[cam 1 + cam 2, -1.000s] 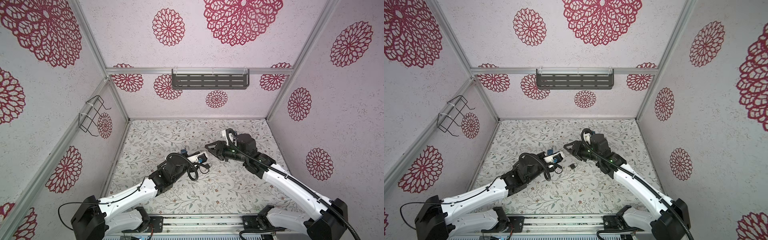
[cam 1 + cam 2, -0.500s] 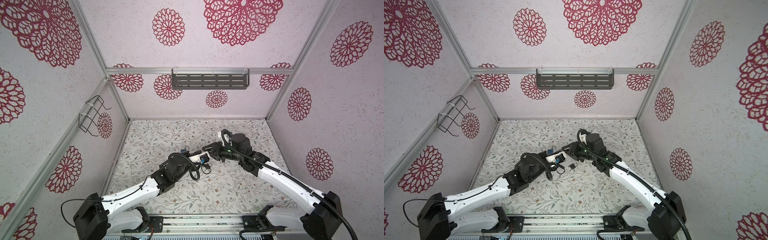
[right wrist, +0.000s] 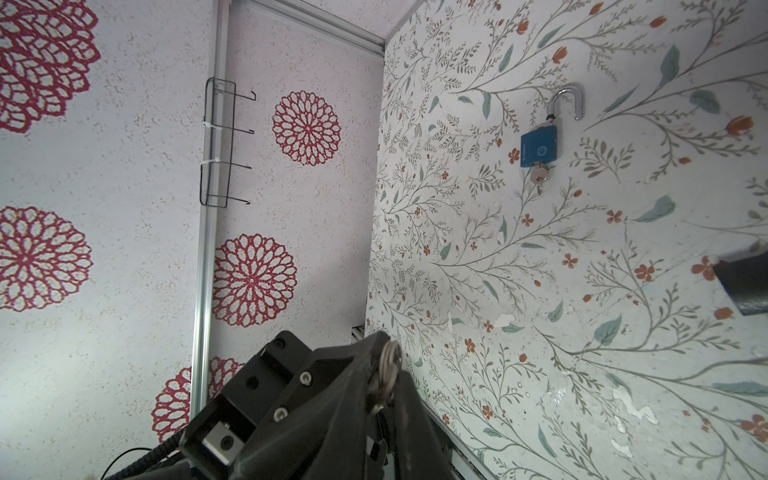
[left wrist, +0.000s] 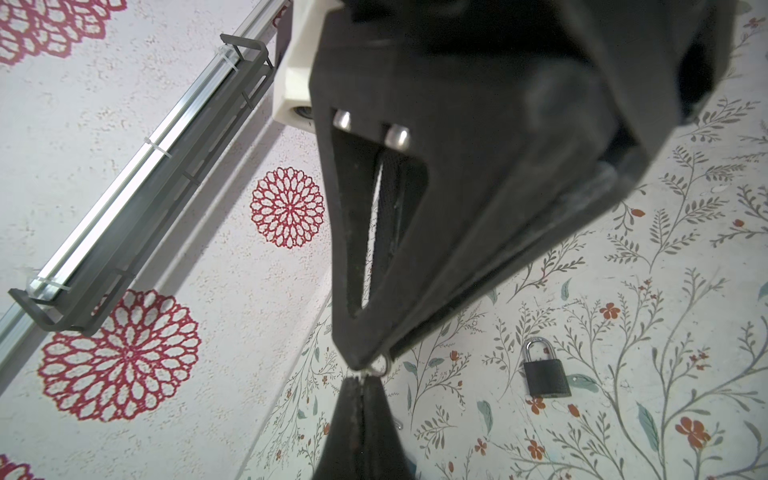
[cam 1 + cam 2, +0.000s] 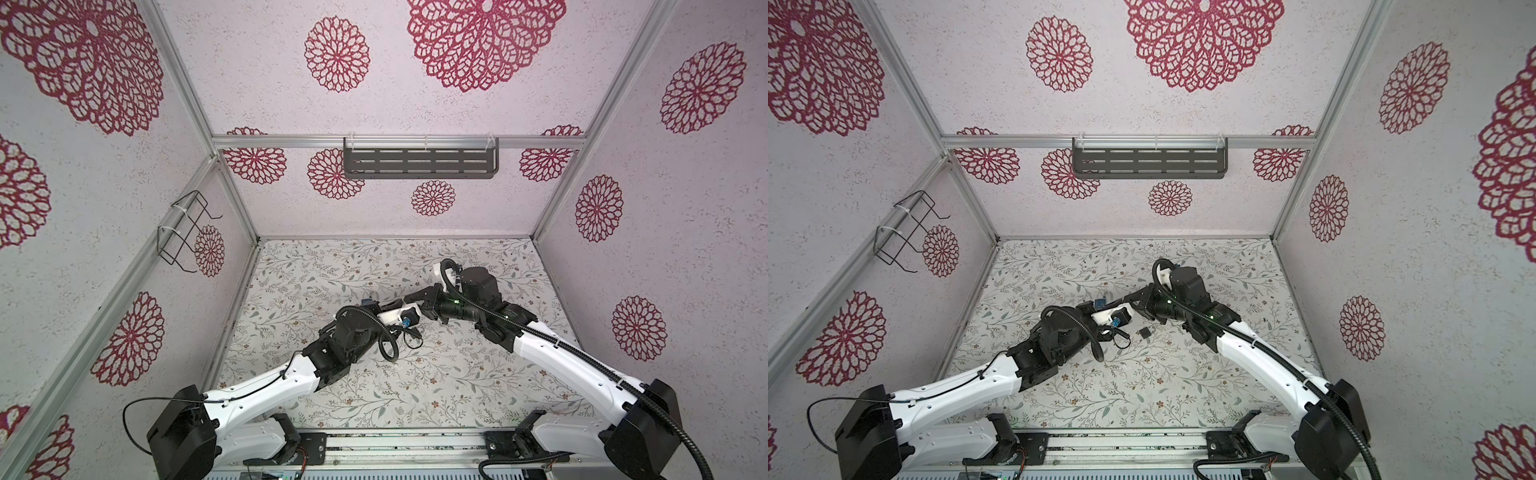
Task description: Unlock with the key
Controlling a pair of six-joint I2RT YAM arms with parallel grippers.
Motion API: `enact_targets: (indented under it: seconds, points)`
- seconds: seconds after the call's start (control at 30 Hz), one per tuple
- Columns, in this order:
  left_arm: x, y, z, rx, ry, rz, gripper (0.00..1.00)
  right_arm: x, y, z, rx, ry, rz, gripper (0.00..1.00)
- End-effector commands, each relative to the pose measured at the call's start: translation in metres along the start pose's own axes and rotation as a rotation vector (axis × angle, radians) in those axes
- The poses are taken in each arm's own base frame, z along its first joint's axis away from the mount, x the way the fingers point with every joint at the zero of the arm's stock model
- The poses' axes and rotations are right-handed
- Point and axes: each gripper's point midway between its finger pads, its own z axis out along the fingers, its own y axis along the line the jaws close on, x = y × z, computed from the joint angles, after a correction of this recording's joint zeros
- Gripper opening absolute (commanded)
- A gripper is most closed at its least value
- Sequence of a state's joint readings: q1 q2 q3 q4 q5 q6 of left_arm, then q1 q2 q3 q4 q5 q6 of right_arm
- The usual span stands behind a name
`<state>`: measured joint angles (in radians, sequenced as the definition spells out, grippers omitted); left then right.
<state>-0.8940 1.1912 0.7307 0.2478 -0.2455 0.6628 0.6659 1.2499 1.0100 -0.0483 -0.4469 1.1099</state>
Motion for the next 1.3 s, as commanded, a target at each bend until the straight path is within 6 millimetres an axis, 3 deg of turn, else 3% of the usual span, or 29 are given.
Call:
enact_targets:
  seconds: [0.0, 0.23, 0.3, 0.37, 0.47, 0.67, 0.97, 1.1, 1.27]
  points:
    - [-0.021, 0.010, -0.003, -0.029, -0.059, 0.004, 0.00, -0.005, 0.020, -0.005, -0.050, -0.019, -0.024, 0.08]
    - [-0.025, 0.013, -0.004, -0.033, -0.069, -0.005, 0.00, -0.006, 0.024, -0.009, -0.077, -0.035, -0.019, 0.01]
    - [-0.026, 0.013, -0.005, -0.031, -0.076, -0.007, 0.12, -0.007, 0.028, -0.011, -0.094, -0.043, -0.021, 0.00]
    - [-0.027, 0.014, -0.006, -0.031, -0.074, -0.008, 0.16, -0.008, 0.032, -0.014, -0.110, -0.053, -0.027, 0.00]
    - [-0.026, 0.016, -0.008, -0.029, -0.058, -0.029, 0.35, -0.011, 0.039, -0.020, -0.139, -0.078, -0.029, 0.00]
    - [-0.024, 0.003, -0.020, 0.078, -0.042, -0.182, 0.47, -0.016, 0.049, -0.029, -0.183, -0.132, -0.063, 0.00]
    - [-0.051, 0.041, -0.062, 0.079, -0.222, -0.813, 0.57, -0.022, 0.052, -0.036, -0.273, -0.236, -0.168, 0.00]
    - [-0.048, 0.063, -0.064, 0.067, -0.288, -1.182, 0.58, -0.020, 0.052, -0.035, -0.311, -0.265, -0.207, 0.00]
    - [-0.034, 0.075, -0.056, 0.126, -0.361, -1.604, 0.54, -0.015, 0.062, -0.036, -0.384, -0.286, -0.252, 0.00]
